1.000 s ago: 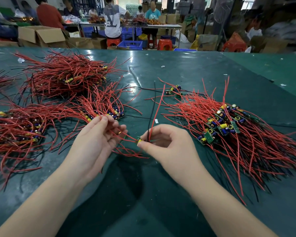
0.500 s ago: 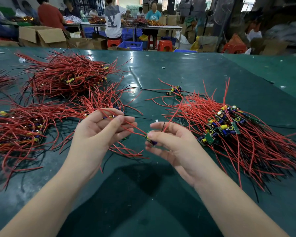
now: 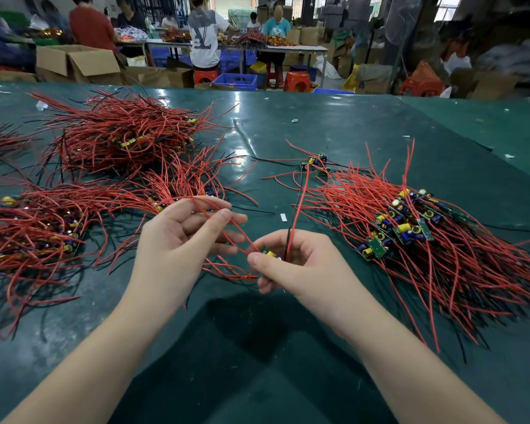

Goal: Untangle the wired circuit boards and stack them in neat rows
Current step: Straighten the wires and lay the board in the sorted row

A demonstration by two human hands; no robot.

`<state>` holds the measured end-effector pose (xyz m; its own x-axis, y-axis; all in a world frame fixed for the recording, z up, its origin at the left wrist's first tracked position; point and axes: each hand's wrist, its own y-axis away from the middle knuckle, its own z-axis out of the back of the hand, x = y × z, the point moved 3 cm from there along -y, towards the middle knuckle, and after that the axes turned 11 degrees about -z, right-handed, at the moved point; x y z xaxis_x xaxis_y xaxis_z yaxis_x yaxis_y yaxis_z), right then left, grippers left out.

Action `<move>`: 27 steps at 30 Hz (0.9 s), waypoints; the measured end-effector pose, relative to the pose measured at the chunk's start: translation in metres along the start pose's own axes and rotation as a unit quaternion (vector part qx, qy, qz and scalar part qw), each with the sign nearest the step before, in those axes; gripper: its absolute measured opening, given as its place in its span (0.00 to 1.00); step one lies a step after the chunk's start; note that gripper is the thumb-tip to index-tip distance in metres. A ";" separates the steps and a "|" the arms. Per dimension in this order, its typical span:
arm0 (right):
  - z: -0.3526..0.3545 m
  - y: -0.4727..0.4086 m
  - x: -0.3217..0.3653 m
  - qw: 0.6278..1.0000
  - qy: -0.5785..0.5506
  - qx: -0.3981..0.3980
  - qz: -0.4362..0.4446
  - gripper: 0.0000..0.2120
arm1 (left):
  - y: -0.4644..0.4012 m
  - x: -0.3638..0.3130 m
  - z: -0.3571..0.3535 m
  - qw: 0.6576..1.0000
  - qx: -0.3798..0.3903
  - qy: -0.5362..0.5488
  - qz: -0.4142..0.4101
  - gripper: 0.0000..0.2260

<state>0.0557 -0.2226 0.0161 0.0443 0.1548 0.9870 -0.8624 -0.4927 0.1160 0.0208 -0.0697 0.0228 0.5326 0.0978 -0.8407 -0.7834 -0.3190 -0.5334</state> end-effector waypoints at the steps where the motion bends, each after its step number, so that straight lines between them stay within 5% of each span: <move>1: 0.000 0.000 -0.001 1.000 0.019 -0.006 0.004 0.08 | 0.000 0.000 0.000 1.000 0.000 0.004 0.001 0.03; 5: -0.001 0.001 -0.001 0.999 0.049 -0.013 0.010 0.05 | -0.001 0.002 -0.001 0.999 -0.010 0.041 0.020 0.03; 13: -0.002 0.003 0.000 0.992 -0.065 0.079 -0.075 0.07 | 0.004 -0.002 -0.007 0.993 0.009 0.102 0.059 0.08; 27: -0.006 0.004 -0.003 0.991 0.000 0.115 -0.062 0.06 | 0.006 0.000 -0.011 0.986 0.002 0.127 0.111 0.08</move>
<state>0.0490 -0.2200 0.0125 0.1424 0.2268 0.9635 -0.7121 -0.6526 0.2589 0.0192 -0.0817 0.0208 0.4107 -0.2141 -0.8863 -0.8908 -0.3013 -0.3401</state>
